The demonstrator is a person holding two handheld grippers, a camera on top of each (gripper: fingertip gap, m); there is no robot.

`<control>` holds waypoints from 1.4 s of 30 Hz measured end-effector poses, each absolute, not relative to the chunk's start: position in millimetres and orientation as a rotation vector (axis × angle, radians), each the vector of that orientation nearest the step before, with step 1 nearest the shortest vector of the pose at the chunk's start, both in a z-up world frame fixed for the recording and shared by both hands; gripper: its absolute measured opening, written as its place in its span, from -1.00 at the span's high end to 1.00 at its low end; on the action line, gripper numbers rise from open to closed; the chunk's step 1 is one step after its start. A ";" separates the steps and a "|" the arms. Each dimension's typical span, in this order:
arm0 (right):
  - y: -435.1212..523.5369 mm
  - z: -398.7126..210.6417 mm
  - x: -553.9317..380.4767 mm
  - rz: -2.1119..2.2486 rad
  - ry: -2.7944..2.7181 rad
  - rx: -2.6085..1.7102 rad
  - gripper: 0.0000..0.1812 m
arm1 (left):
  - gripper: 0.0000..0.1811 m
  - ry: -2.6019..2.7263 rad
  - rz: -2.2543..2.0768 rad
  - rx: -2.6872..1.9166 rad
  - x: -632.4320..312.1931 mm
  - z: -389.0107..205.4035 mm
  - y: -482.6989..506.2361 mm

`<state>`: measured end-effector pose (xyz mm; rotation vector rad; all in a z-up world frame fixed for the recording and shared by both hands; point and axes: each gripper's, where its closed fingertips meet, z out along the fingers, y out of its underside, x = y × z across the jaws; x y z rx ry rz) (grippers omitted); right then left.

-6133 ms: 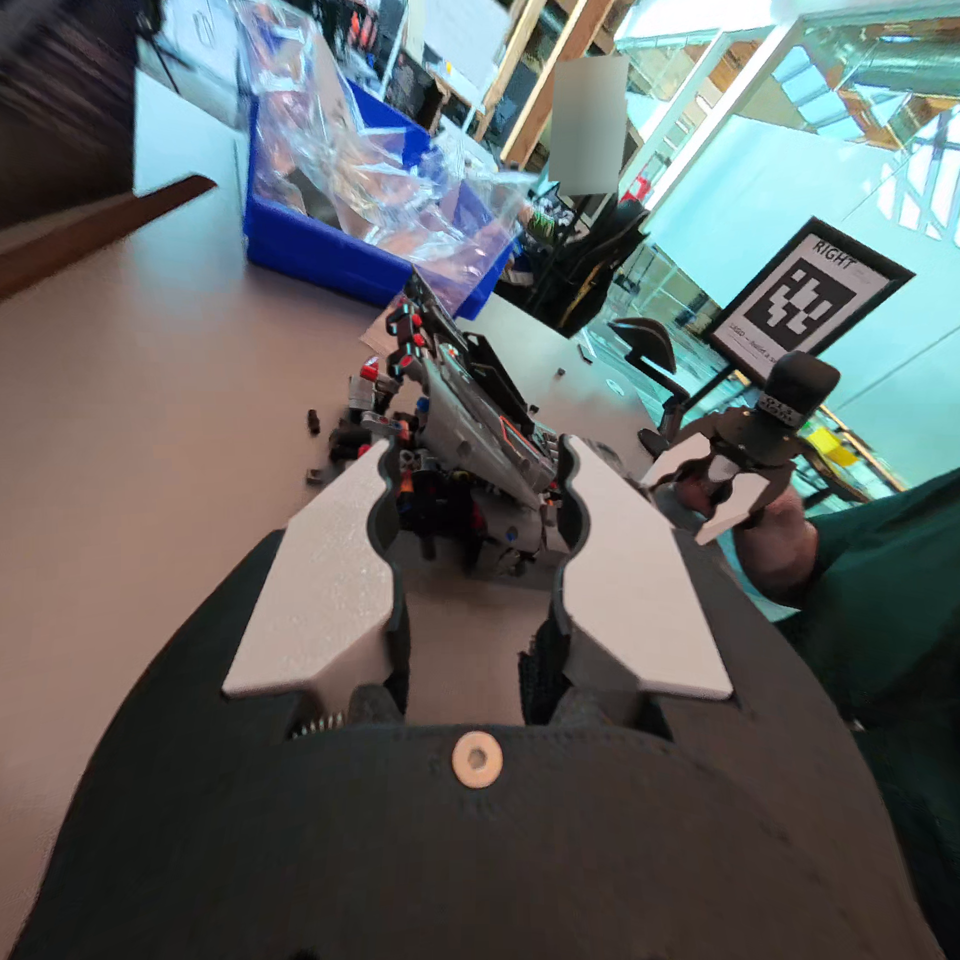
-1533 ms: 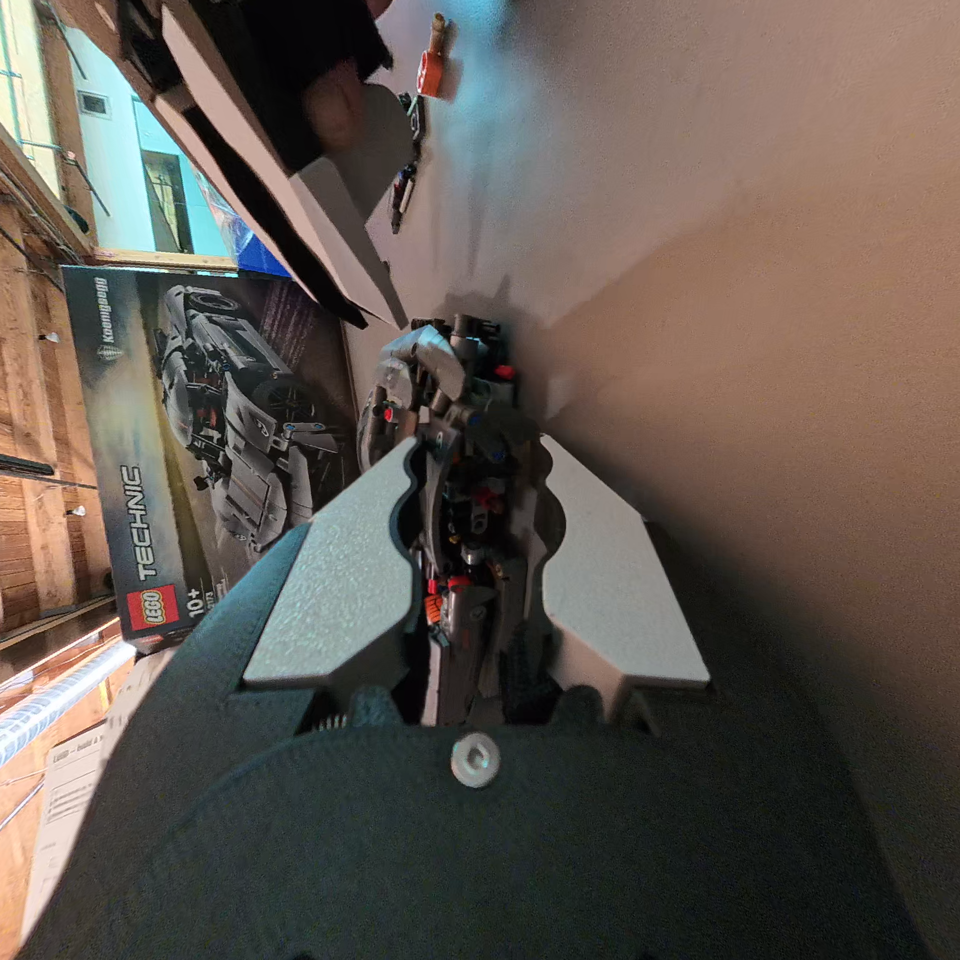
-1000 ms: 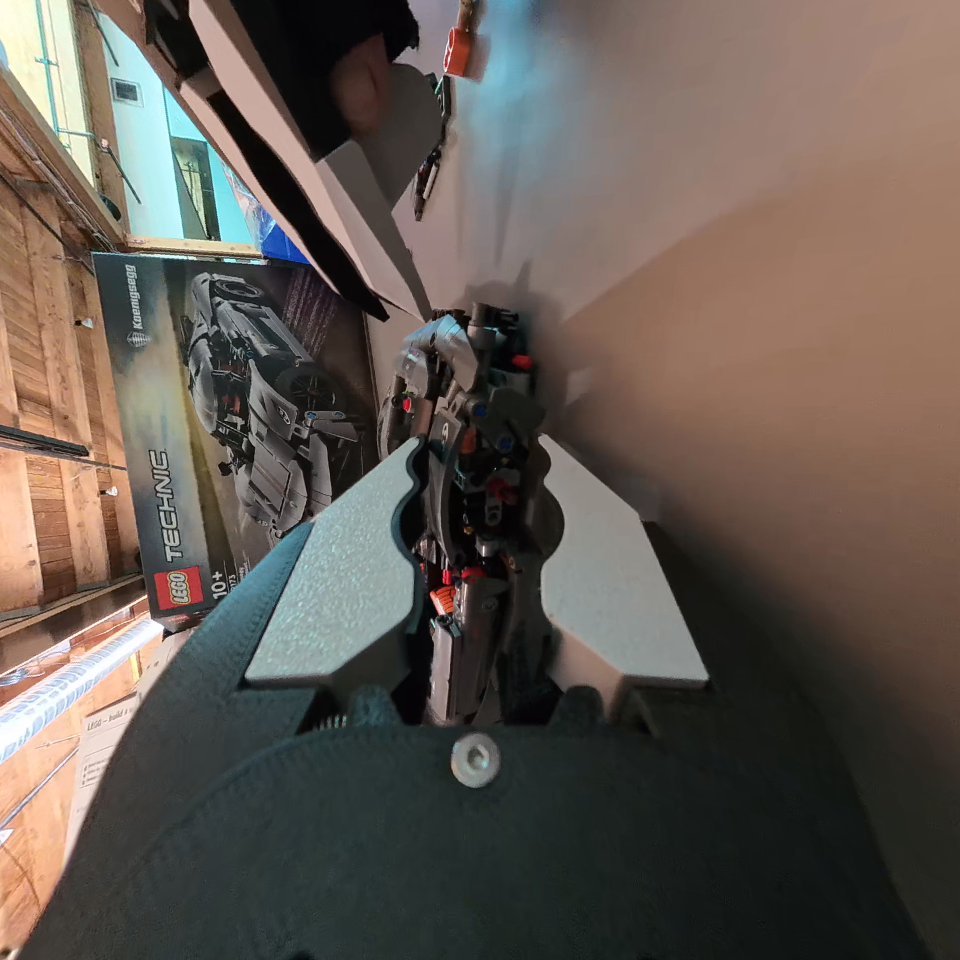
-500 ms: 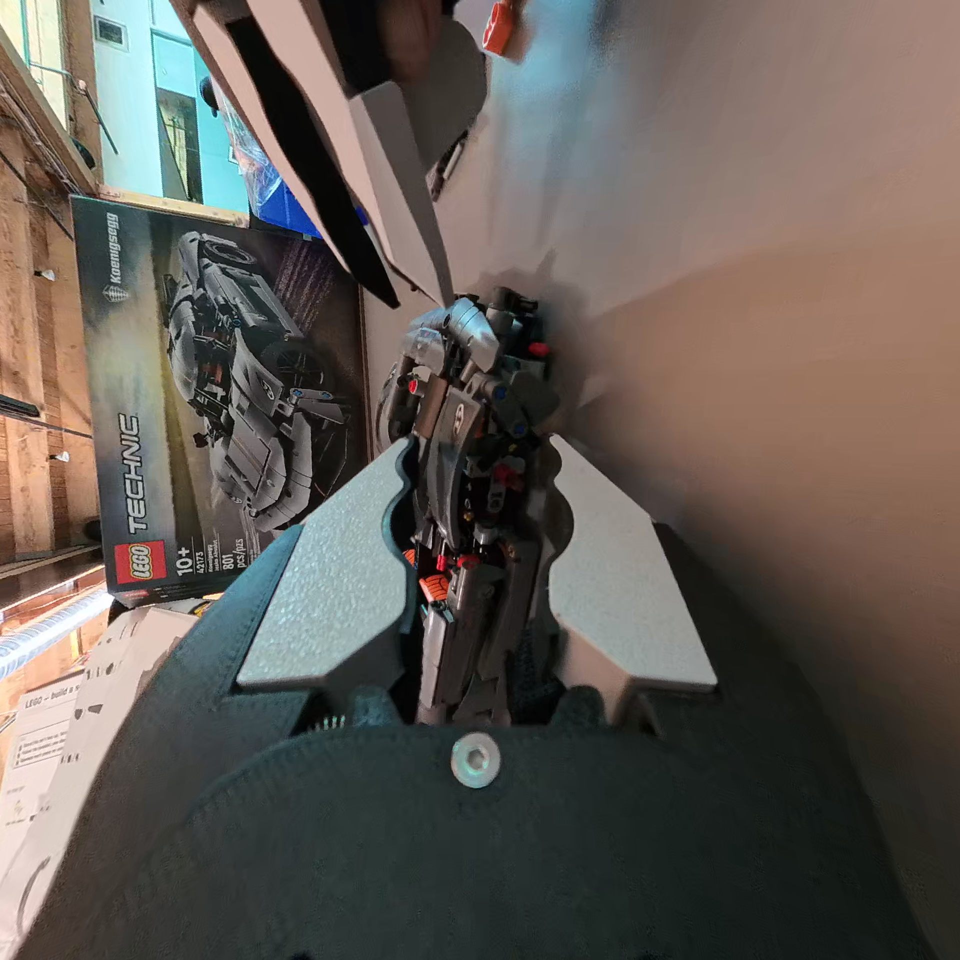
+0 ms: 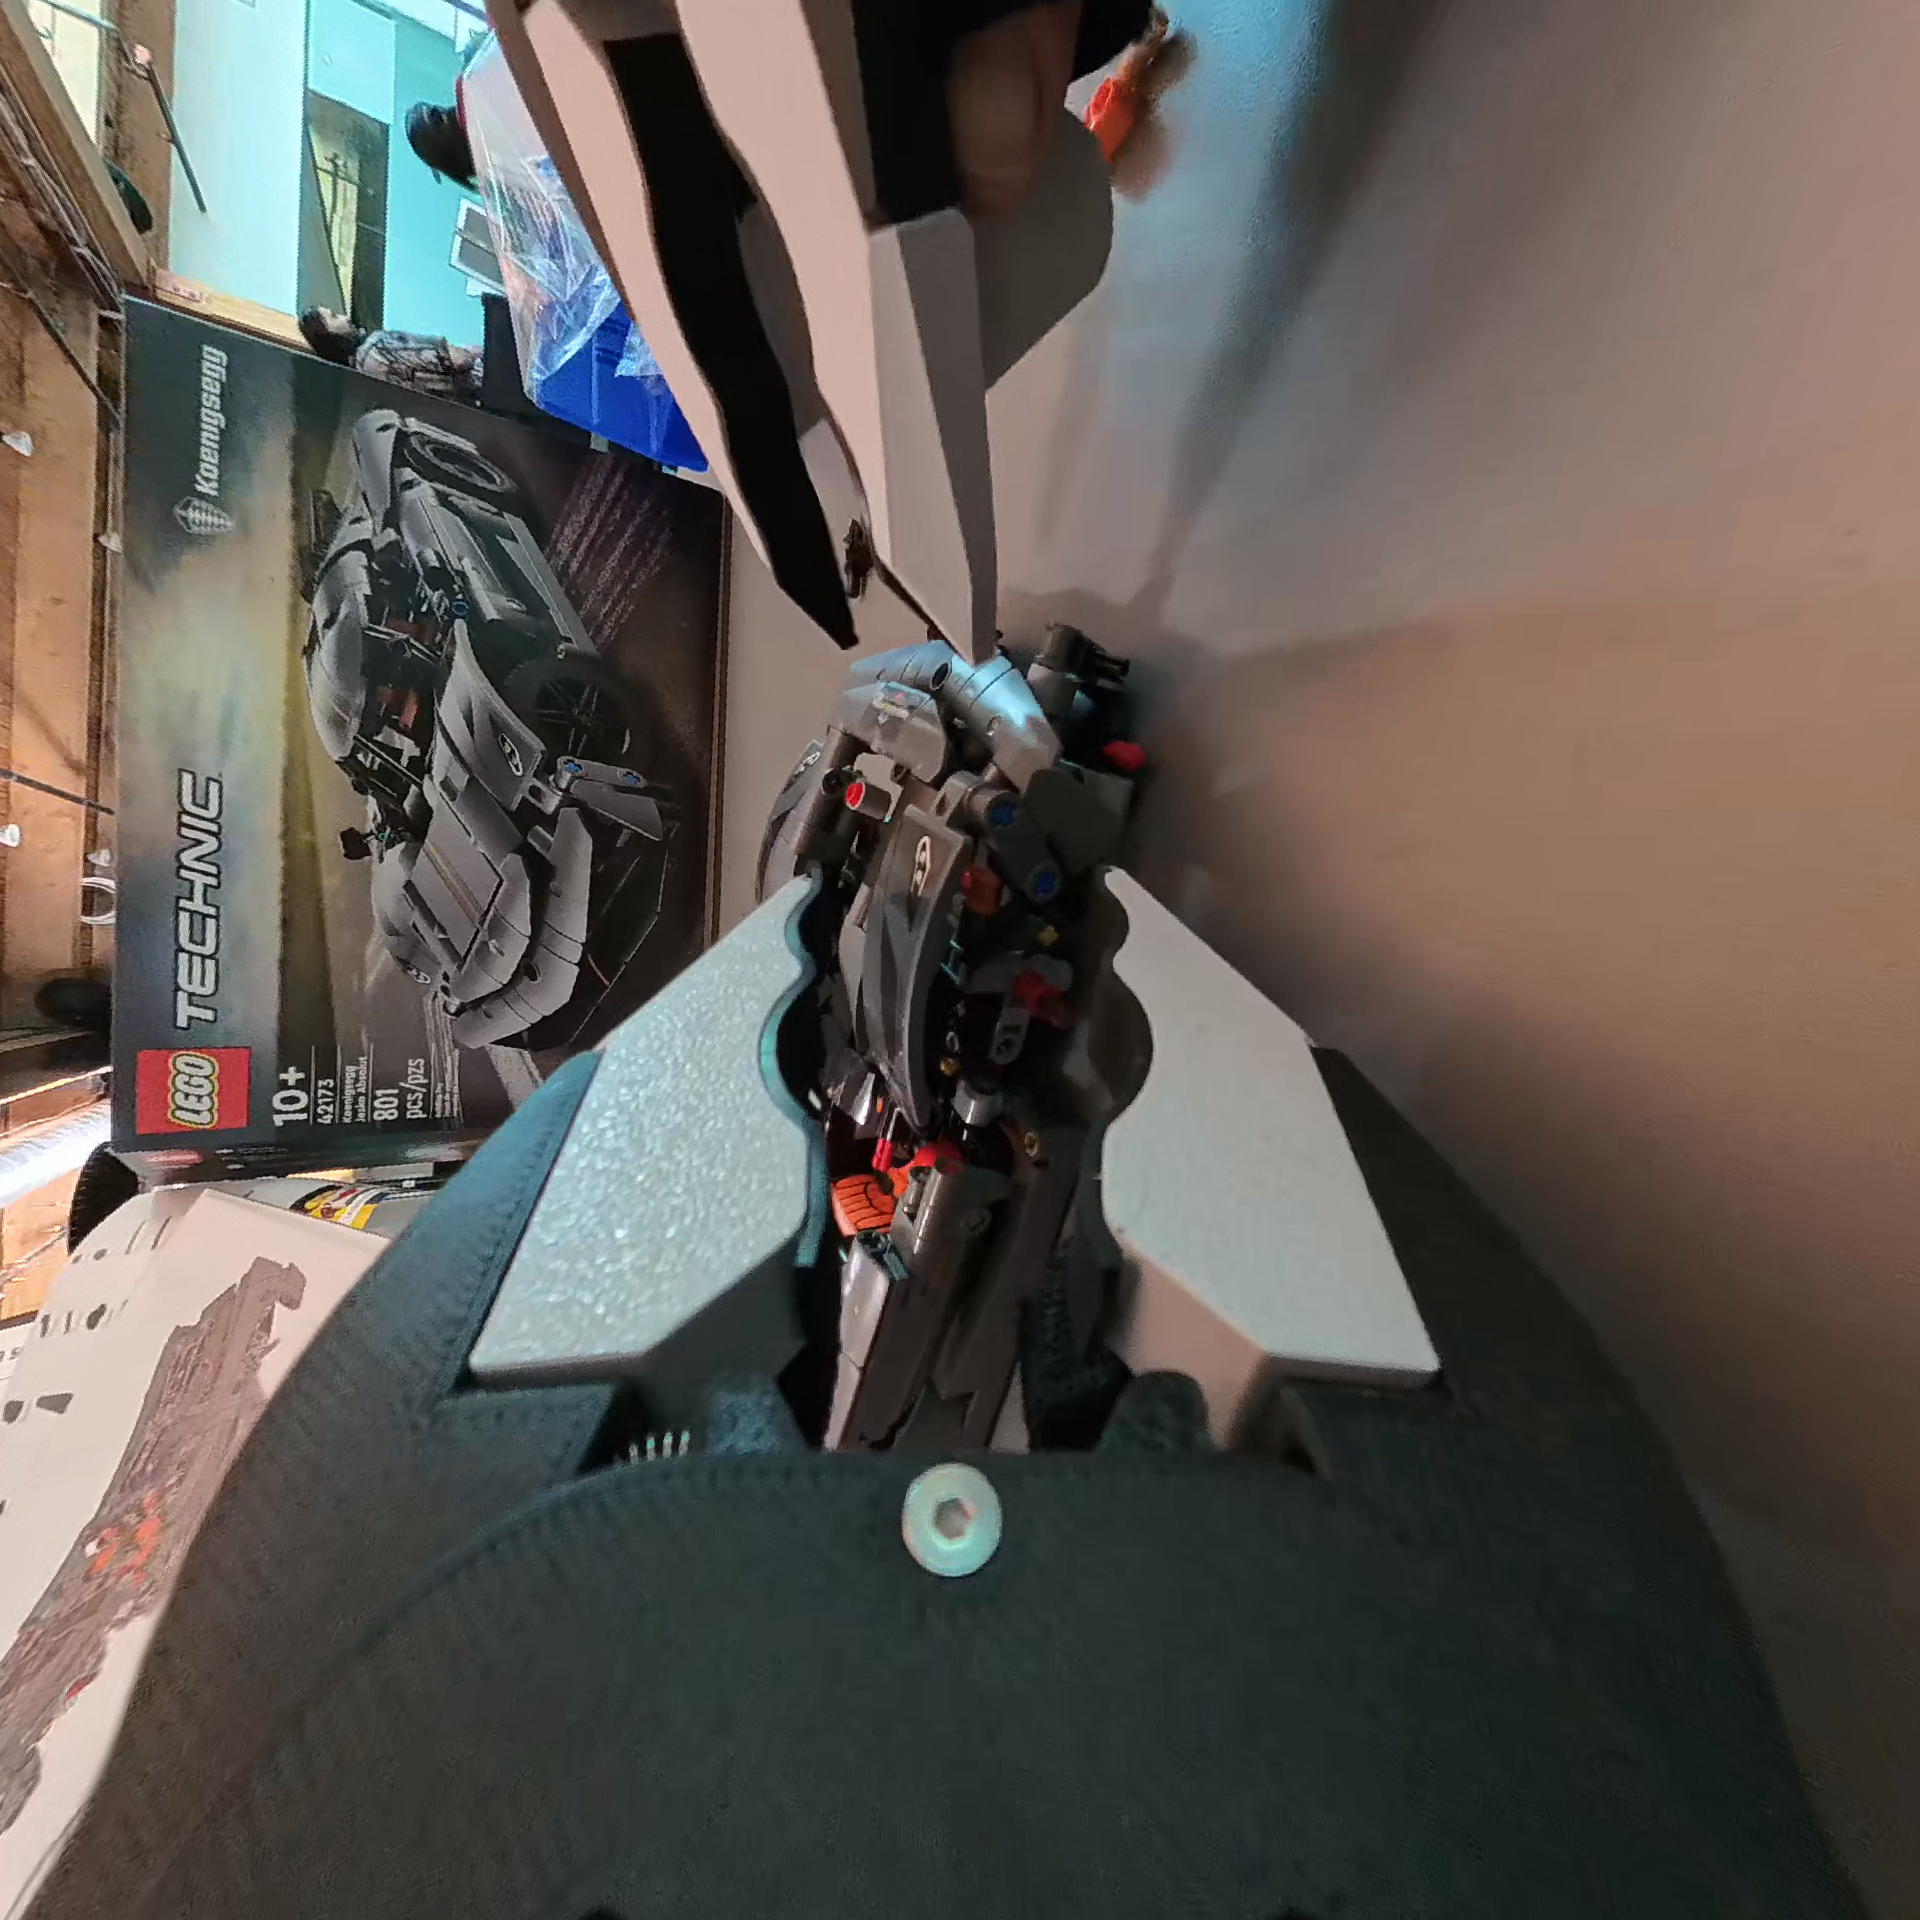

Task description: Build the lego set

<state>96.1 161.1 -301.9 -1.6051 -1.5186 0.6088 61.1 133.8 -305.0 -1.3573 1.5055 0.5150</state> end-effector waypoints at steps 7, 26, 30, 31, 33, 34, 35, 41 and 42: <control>141.7 -284.9 93.2 0.667 -1.565 -1.496 0.56 | 0.53 1.498 0.487 -1.384 62.5 -307.0 135.3; 134.0 -293.4 95.7 0.725 -1.605 -1.545 0.77 | 0.51 1.570 0.390 -1.416 48.5 -312.8 128.3; 120.4 -304.2 90.6 0.743 -1.687 -1.549 0.82 | 0.60 1.566 0.420 -1.414 43.5 -309.7 130.1; 118.3 -307.3 89.5 0.757 -1.691 -1.577 0.82 | 0.64 1.561 0.421 -1.414 42.5 -308.8 131.3; 116.6 -310.7 85.0 0.747 -1.691 -1.613 0.81 | 0.73 1.545 0.431 -1.413 40.9 -305.6 133.9; 113.7 -308.2 80.8 0.752 -1.687 -1.614 0.81 | 0.75 1.542 0.432 -1.411 41.4 -305.2 134.5; 110.7 -304.6 76.0 0.767 -1.675 -1.624 0.82 | 0.76 1.538 0.439 -1.408 41.5 -305.0 135.6; 105.5 -310.2 71.7 0.826 -1.583 -1.812 0.89 | 0.87 1.492 0.448 -1.418 41.6 -302.5 140.2; 104.5 -313.5 74.1 0.803 -1.586 -1.832 0.86 | 0.86 1.486 0.444 -1.424 41.9 -302.4 140.7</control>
